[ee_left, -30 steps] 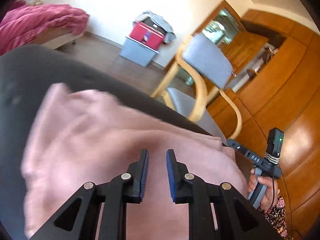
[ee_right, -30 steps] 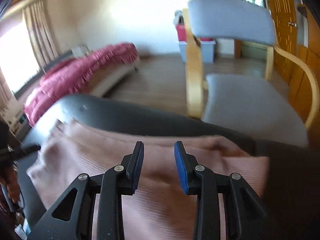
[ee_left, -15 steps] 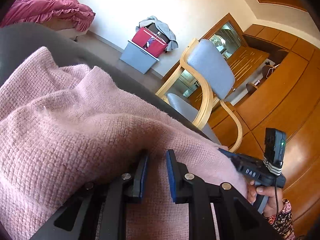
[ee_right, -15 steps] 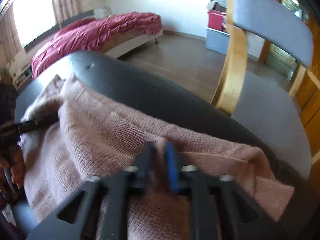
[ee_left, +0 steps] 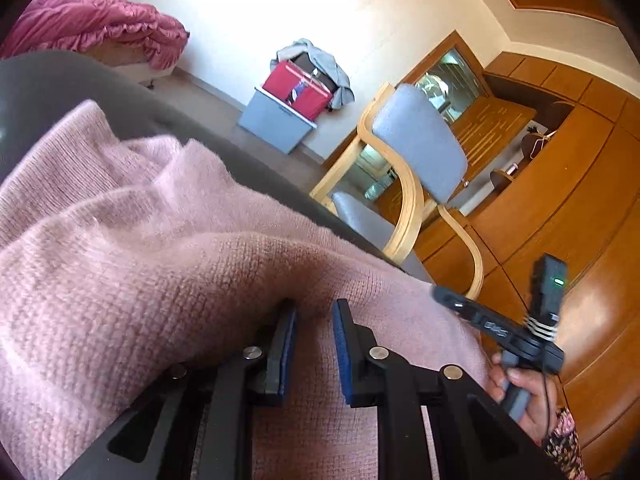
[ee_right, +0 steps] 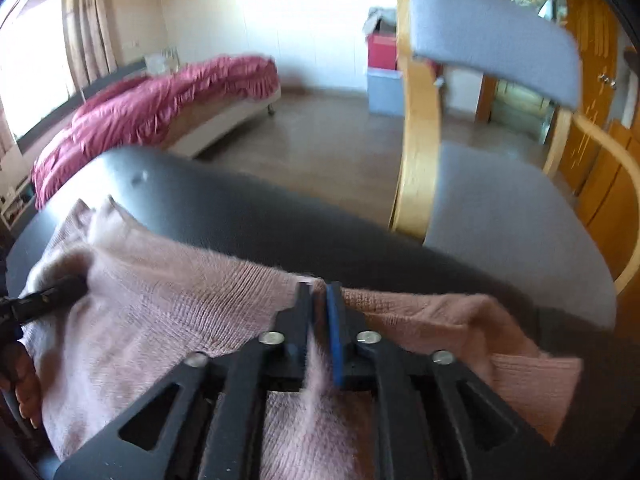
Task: Fold clothes
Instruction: 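Press the folded sweater flat with both open tools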
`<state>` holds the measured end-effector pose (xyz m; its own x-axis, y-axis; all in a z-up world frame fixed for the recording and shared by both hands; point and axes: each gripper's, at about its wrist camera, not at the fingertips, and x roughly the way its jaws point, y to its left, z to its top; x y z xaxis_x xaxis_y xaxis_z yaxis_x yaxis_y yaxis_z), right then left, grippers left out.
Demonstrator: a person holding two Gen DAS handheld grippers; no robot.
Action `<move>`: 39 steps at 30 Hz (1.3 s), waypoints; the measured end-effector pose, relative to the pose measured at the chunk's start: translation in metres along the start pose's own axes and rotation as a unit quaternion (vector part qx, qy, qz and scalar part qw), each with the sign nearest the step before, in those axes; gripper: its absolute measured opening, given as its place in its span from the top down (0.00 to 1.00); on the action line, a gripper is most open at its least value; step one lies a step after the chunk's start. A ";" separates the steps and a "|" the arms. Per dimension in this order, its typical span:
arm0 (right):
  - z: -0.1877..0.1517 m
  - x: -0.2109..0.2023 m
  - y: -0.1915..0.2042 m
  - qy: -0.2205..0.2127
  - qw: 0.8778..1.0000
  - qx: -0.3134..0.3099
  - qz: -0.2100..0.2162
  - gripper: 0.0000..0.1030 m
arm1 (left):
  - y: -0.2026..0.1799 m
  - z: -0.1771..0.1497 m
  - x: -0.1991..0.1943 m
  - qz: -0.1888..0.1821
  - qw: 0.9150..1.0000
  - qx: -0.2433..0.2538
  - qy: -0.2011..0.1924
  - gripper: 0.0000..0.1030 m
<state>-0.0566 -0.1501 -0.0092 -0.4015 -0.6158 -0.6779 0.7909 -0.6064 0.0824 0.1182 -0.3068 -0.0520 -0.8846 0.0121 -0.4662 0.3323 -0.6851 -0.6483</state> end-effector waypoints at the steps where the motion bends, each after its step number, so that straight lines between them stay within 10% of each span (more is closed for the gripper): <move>1: -0.001 -0.013 0.001 -0.019 1.000 0.004 0.010 0.87 | 0.000 0.001 -0.001 -0.001 1.000 -0.003 -0.005 0.83; 5: -0.014 -0.023 0.012 -0.003 1.000 -0.021 0.010 0.87 | 0.004 0.023 -0.004 -0.006 0.998 -0.065 -0.008 0.83; 12: -0.036 -0.008 0.004 0.025 1.000 0.008 0.012 0.82 | 0.022 0.057 0.026 0.092 0.991 -0.071 0.070 0.83; 20: -0.046 -0.010 -0.005 0.022 0.999 0.033 0.027 0.78 | 0.043 0.062 0.017 0.209 0.977 -0.029 -0.007 0.85; 26: -0.048 -0.017 -0.012 0.008 0.997 0.053 0.054 0.75 | 0.067 0.076 -0.008 0.146 0.984 -0.103 -0.008 0.81; 39: -0.050 -0.016 -0.020 0.013 0.994 0.076 0.075 0.74 | 0.061 0.083 0.014 0.130 0.990 -0.054 0.034 0.74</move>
<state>-0.0427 -0.1029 -0.0370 -0.2696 -0.6933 -0.6683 0.7611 -0.5786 0.2932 0.0985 -0.4087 -0.0483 -0.7422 -0.1032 -0.6621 0.5817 -0.5899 -0.5600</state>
